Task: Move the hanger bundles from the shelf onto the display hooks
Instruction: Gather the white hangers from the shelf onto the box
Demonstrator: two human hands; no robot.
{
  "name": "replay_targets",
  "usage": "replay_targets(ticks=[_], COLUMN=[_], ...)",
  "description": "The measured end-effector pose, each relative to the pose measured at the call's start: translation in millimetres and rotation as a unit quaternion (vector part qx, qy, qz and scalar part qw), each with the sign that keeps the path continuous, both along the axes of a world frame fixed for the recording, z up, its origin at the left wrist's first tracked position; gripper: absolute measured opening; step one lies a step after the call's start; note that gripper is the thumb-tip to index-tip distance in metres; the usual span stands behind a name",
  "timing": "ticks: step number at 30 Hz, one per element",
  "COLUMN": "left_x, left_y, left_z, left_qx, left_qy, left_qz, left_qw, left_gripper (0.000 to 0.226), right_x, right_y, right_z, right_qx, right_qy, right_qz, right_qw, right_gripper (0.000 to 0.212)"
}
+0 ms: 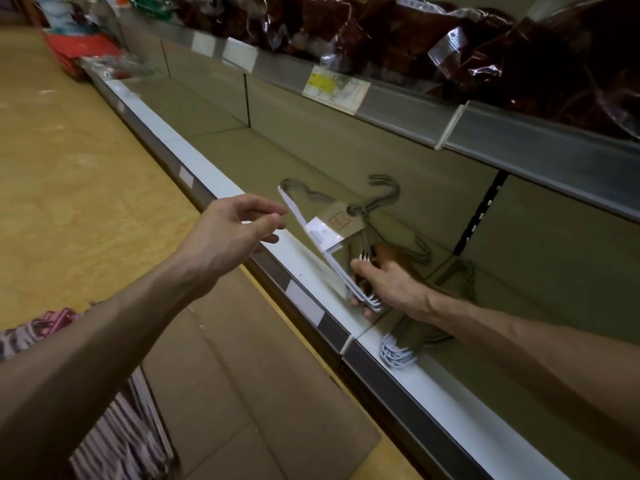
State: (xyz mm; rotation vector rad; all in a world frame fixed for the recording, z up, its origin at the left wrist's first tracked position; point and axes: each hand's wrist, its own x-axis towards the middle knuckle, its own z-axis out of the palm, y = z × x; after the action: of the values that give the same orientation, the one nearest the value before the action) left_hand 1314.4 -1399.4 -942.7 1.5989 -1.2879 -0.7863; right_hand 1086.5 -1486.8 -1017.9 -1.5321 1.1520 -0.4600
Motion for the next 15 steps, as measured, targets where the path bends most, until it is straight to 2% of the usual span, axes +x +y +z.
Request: replay_targets(ticks=[3,7,12,15], left_x=[17.2,44.0,78.2,95.6], left_y=[15.2,41.0,71.3,85.4], left_z=[9.9,21.2,28.8,33.9], left_qx=[0.001,0.003,-0.002,-0.006], left_qy=[0.000,0.001,-0.041,-0.077], left_qz=[0.023,0.058,0.105,0.117], left_qw=[1.000,0.998,0.994,0.990], left_gripper=[0.017,0.015,0.013,0.016], right_x=[25.6,66.0,113.0,136.9], right_y=[20.8,44.5,75.5,95.8], right_z=[11.2,18.2,24.1,28.9], right_qx=[-0.017,-0.039,-0.105,-0.103], right_qy=[-0.029,-0.018,0.028,-0.004], right_qz=[0.032,0.082,0.154,0.189], right_qw=[0.999,0.996,0.982,0.977], right_gripper=[0.022,0.026,0.019,0.017])
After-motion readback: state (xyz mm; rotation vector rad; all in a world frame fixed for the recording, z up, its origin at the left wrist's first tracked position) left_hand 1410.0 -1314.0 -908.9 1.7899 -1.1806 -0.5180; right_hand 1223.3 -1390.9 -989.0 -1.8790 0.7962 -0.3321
